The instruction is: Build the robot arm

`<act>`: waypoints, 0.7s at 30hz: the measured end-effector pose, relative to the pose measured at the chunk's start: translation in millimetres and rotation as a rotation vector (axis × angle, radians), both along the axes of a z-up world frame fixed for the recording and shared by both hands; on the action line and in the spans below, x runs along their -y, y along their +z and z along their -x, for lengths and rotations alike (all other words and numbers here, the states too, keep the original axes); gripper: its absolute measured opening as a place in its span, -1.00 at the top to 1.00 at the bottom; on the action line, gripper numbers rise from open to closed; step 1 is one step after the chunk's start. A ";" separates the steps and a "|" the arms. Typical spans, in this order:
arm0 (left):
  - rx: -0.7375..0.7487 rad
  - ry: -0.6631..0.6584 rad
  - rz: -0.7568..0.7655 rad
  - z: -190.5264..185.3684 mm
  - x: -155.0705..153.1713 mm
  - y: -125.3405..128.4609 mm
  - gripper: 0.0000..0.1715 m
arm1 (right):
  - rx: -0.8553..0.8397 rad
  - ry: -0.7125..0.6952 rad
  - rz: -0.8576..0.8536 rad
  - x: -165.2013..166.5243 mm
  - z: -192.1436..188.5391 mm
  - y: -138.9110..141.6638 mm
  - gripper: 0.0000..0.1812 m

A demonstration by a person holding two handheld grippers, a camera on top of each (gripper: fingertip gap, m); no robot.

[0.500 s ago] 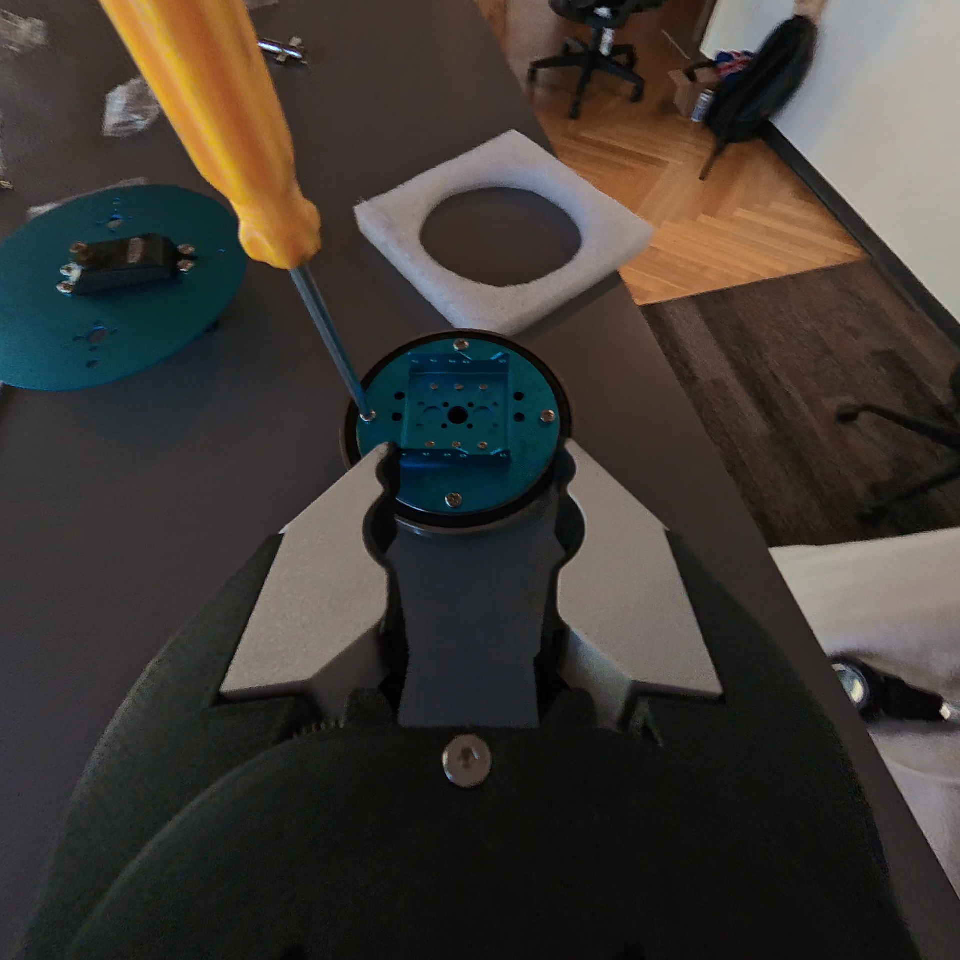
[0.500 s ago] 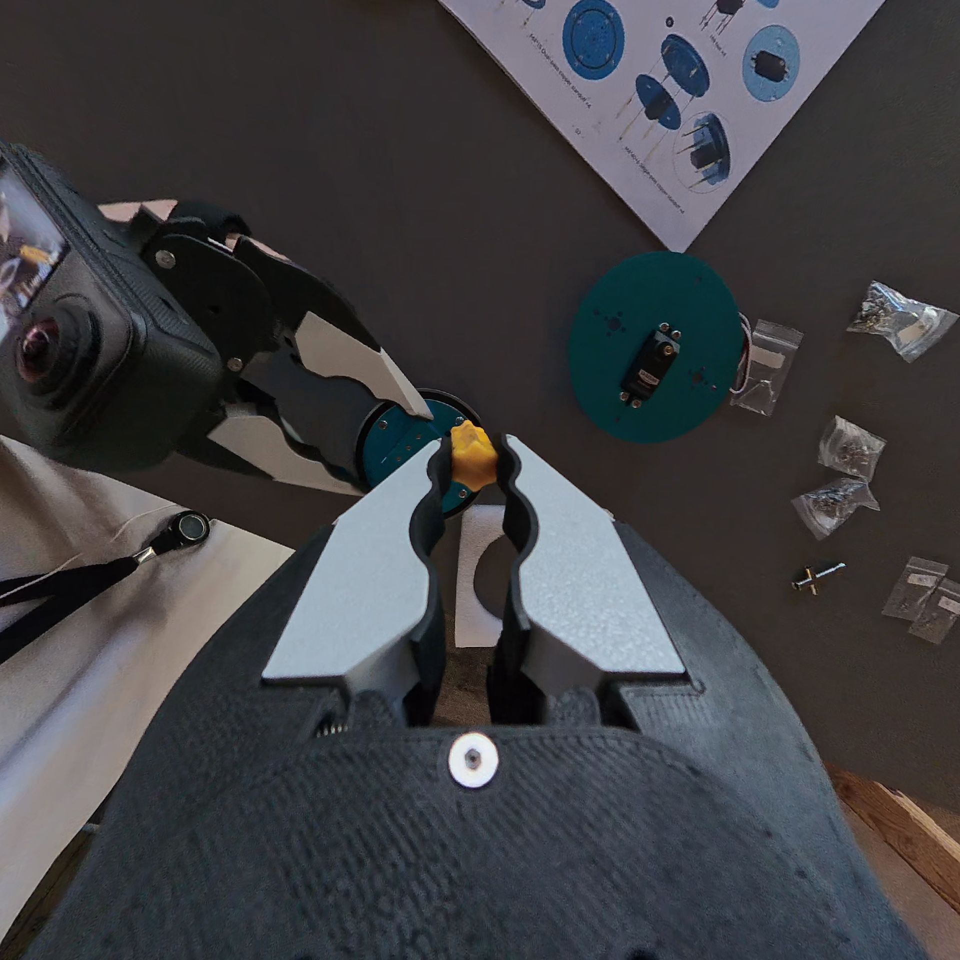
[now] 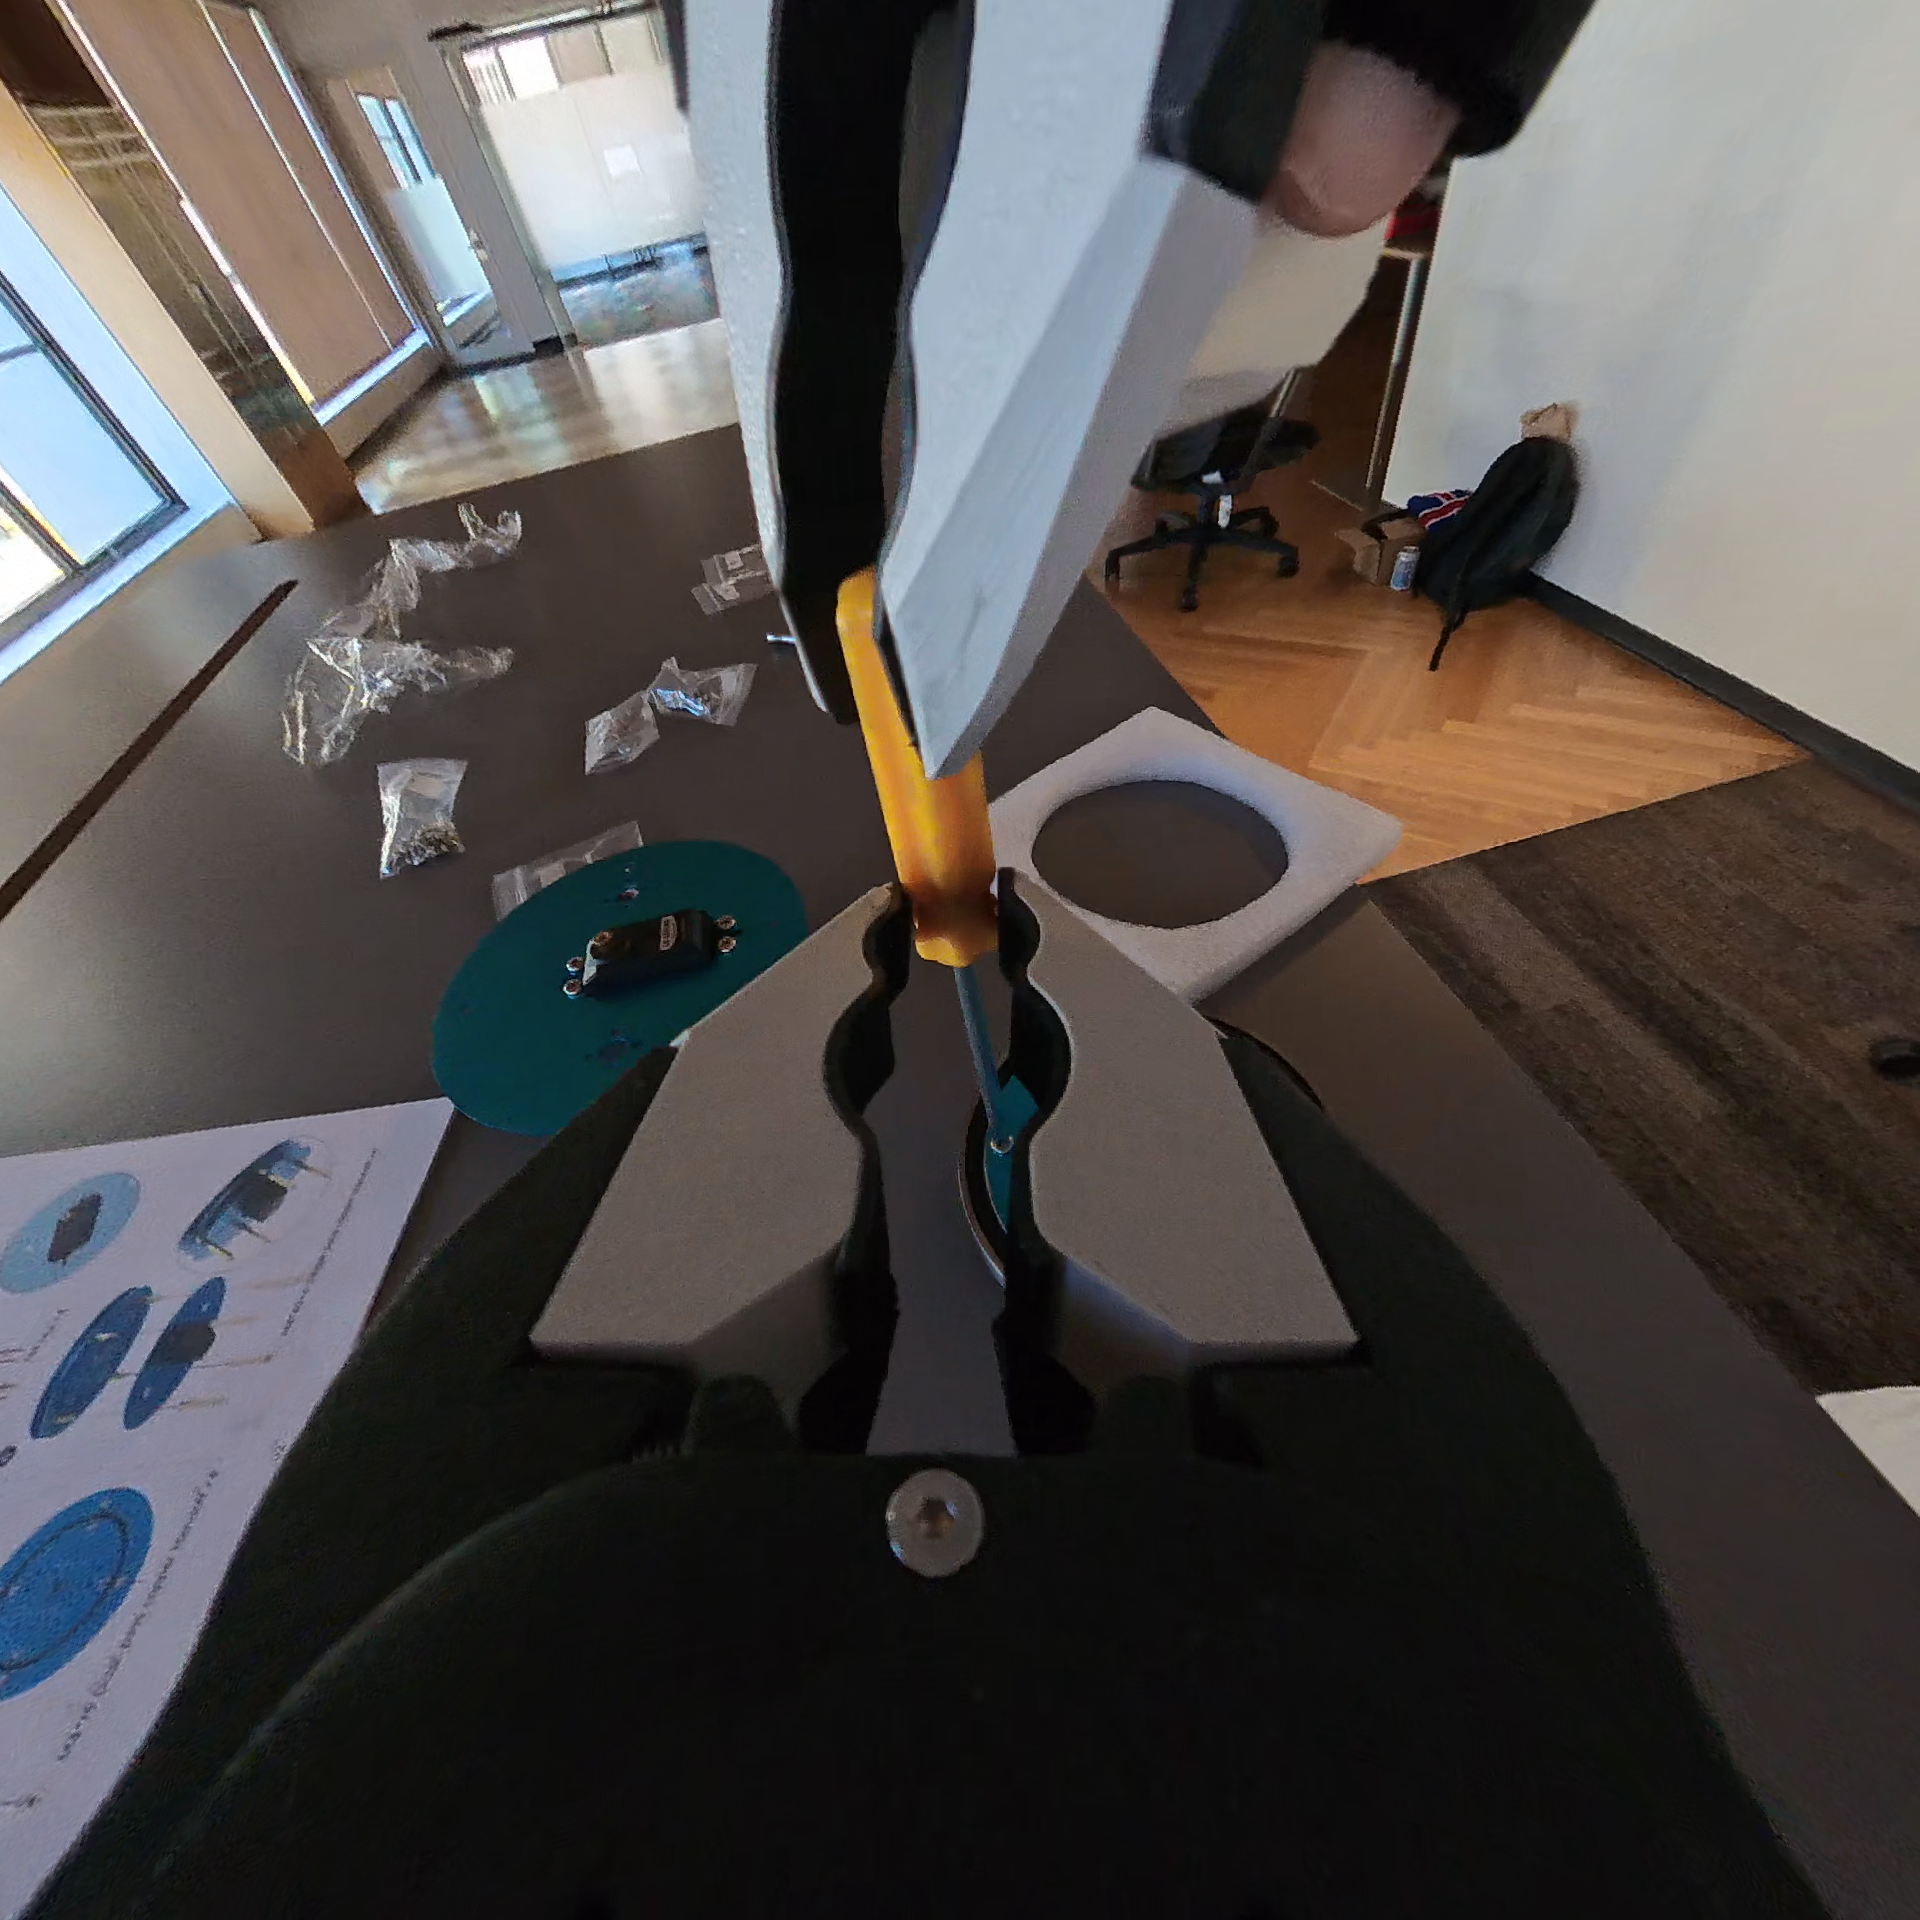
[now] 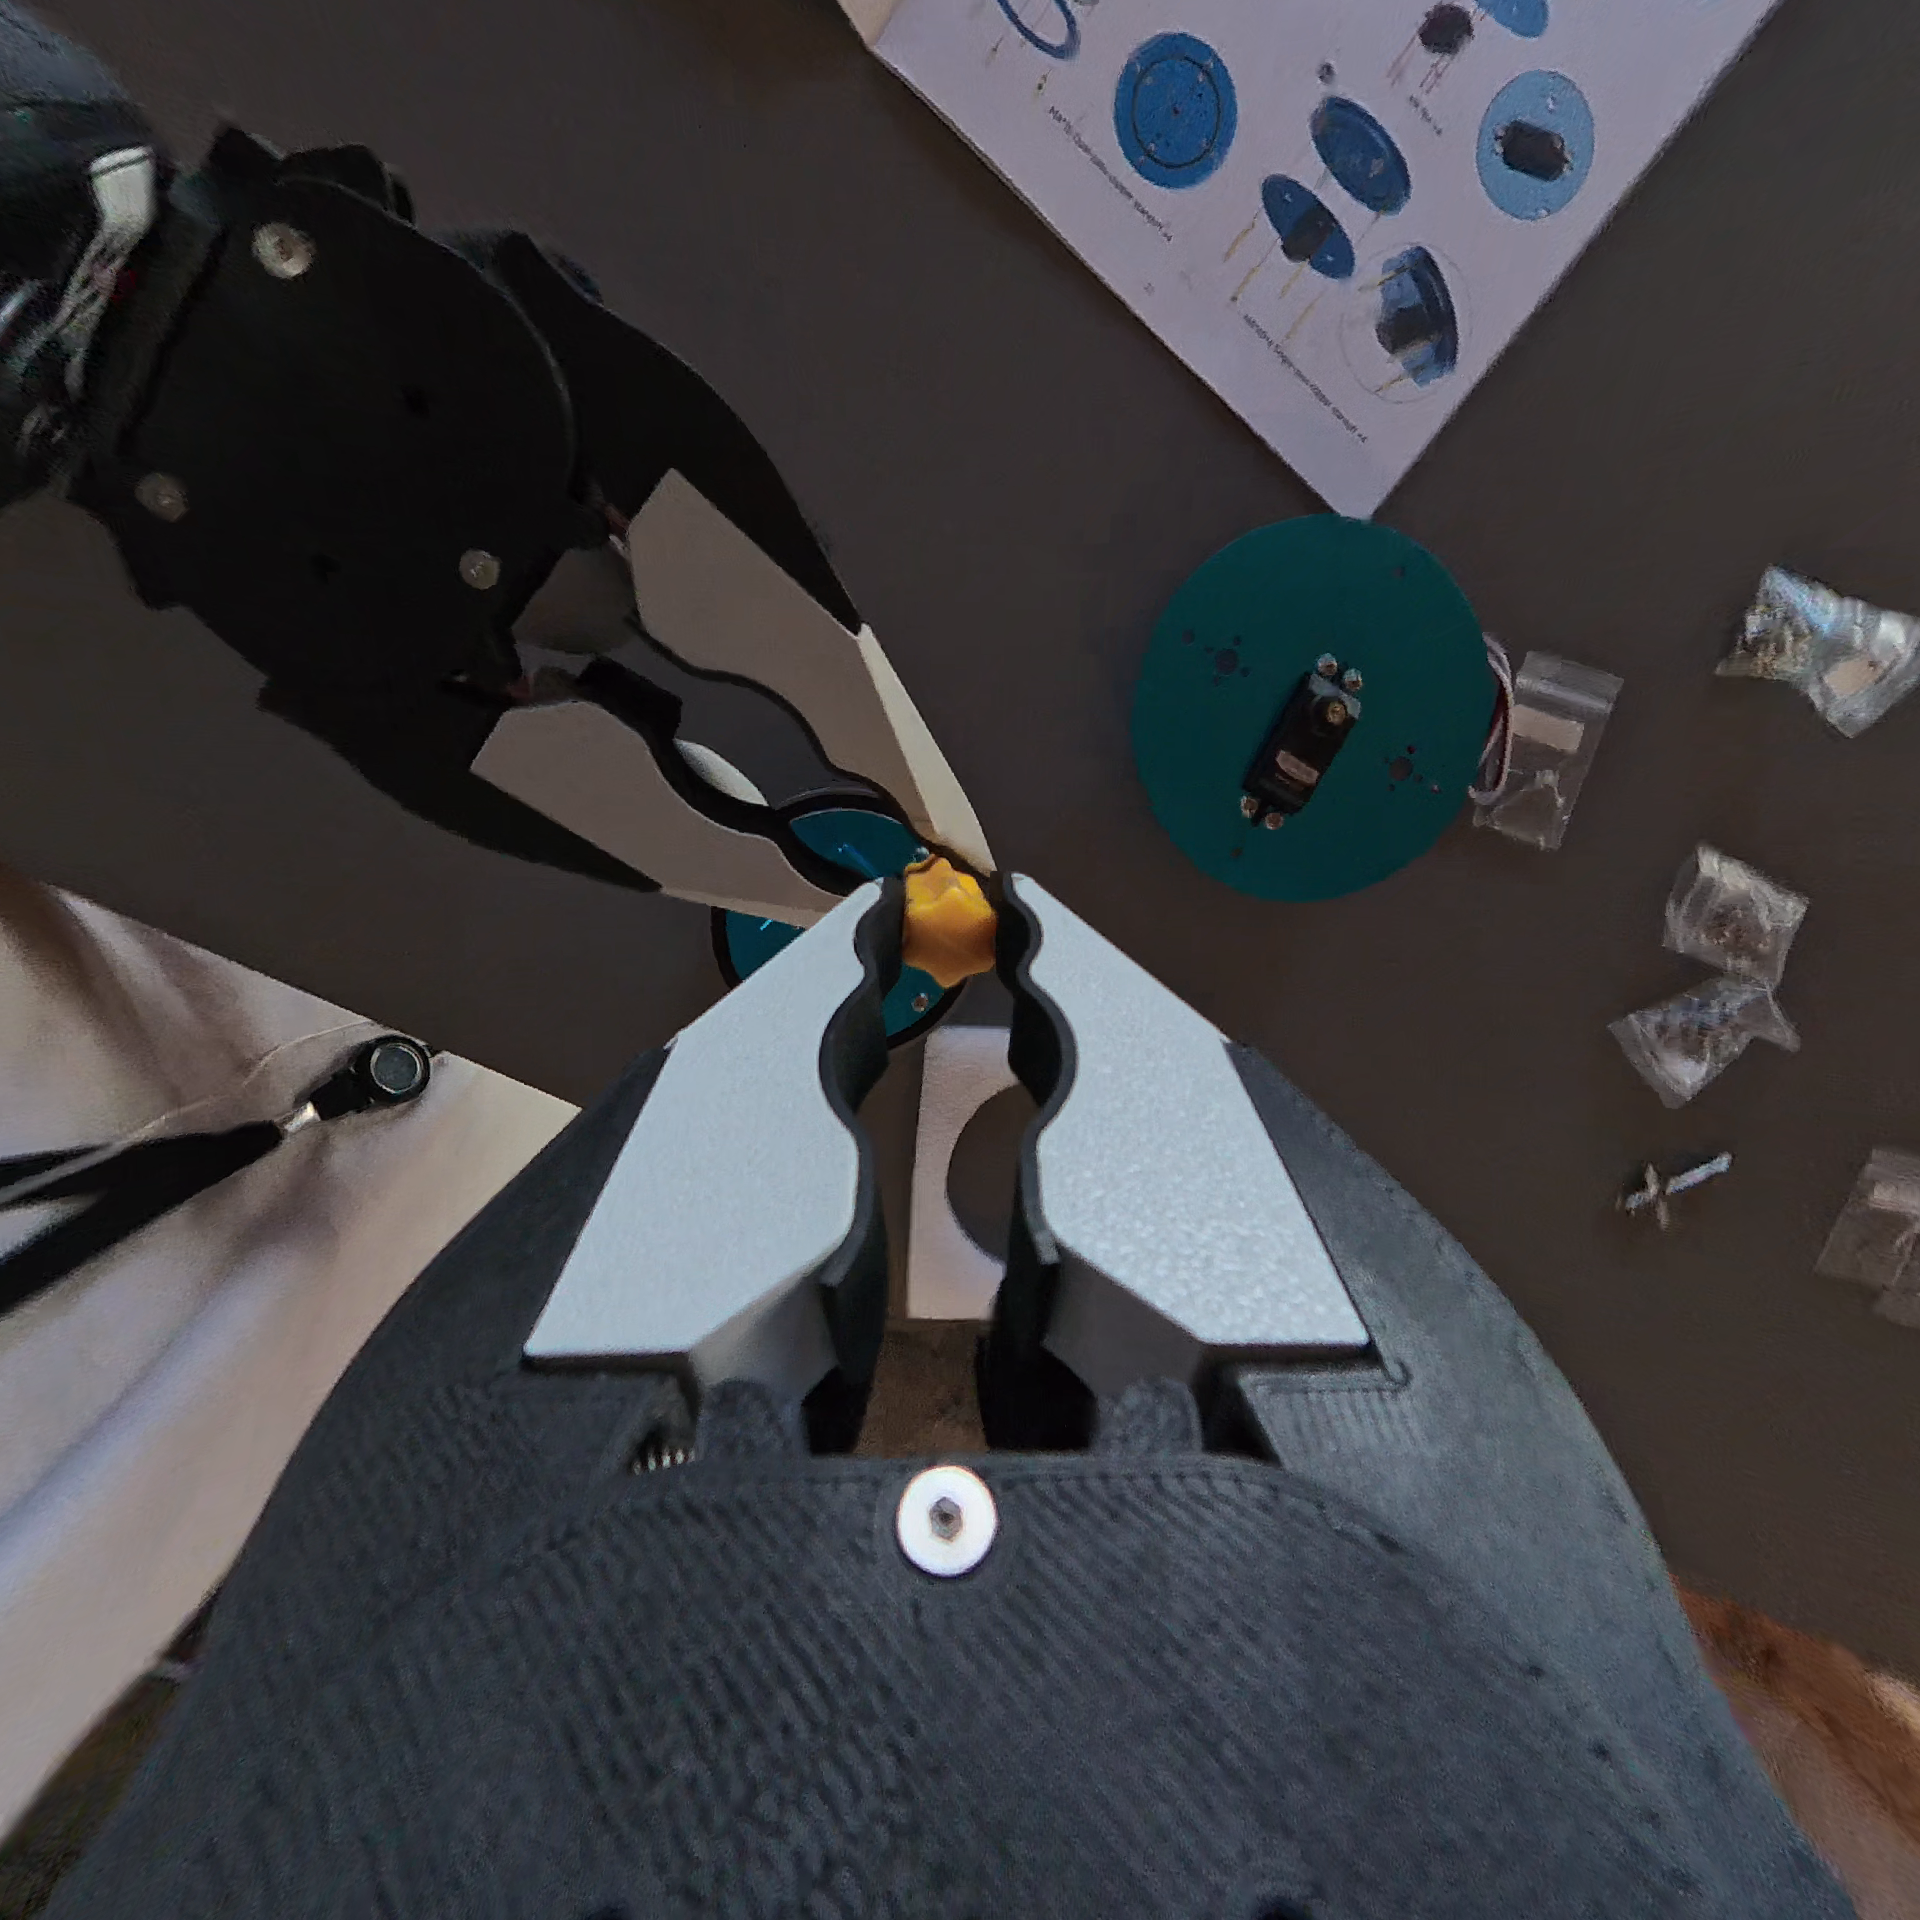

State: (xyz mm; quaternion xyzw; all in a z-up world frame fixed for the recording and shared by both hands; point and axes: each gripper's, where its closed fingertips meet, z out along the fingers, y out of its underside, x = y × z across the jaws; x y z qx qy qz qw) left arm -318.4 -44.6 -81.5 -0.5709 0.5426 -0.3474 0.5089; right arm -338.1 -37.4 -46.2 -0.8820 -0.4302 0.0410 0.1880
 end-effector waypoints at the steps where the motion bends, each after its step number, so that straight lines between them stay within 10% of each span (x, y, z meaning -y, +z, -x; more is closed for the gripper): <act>1: 0.008 -0.010 0.011 1.1 0.4 0.0 0.82 | -0.014 0.063 -0.013 0.2 2.6 0.3 0.81; 7: -0.001 -0.038 -0.008 2.9 3.0 0.1 0.82 | -0.303 0.462 -0.217 6.8 17.6 18.9 0.54; 13: 0.006 -0.045 -0.010 4.9 3.0 0.1 0.82 | -0.895 0.456 -0.260 8.1 15.8 30.9 0.62; 21: -0.035 -0.137 -0.035 8.7 10.6 -4.8 0.71 | -0.920 0.519 -0.318 11.0 23.2 11.7 0.80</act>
